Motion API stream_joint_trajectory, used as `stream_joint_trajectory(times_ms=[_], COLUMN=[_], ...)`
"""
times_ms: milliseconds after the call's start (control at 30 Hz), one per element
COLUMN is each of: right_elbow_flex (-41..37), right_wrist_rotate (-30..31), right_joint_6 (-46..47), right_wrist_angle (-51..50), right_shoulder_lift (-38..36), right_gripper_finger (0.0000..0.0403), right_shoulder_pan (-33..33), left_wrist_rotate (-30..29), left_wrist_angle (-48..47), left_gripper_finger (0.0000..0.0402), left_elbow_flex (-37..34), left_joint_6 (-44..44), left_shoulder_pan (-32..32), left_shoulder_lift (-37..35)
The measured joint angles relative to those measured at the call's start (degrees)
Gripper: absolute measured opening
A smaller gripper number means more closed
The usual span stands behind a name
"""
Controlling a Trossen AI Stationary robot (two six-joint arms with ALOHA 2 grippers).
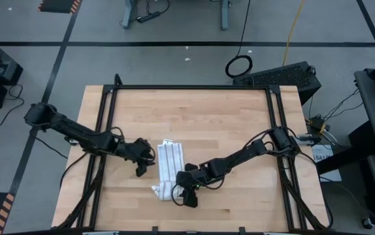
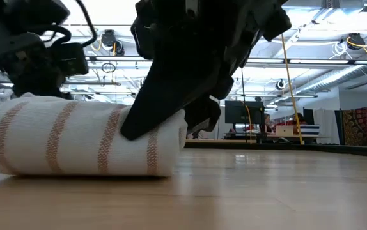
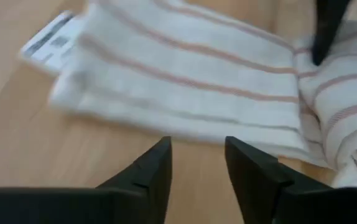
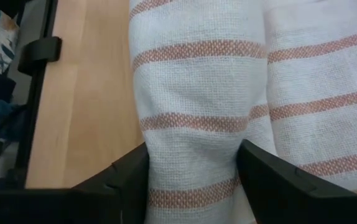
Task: Roll towel into tight, uniform cylinder
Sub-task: Roll the white brown kitchen towel
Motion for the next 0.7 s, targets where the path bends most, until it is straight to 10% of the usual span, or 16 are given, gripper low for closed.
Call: stream_joint_trajectory(times_ms=[700], right_elbow_flex=[0.03], right_wrist_rotate=[1.88], right_joint_6=[12.25], right_wrist_angle=[1.36], right_shoulder_lift=[0.0], right_gripper_finger=[0.0215], right_shoulder_pan=[2.02], left_wrist_rotate=[4.89], left_wrist_angle=[10.4], left_gripper_finger=[0.0057], left_elbow_flex=[6.12], left_joint_6=[28.09], left_shoulder_pan=[9.15], left_shoulder_lift=[20.27])
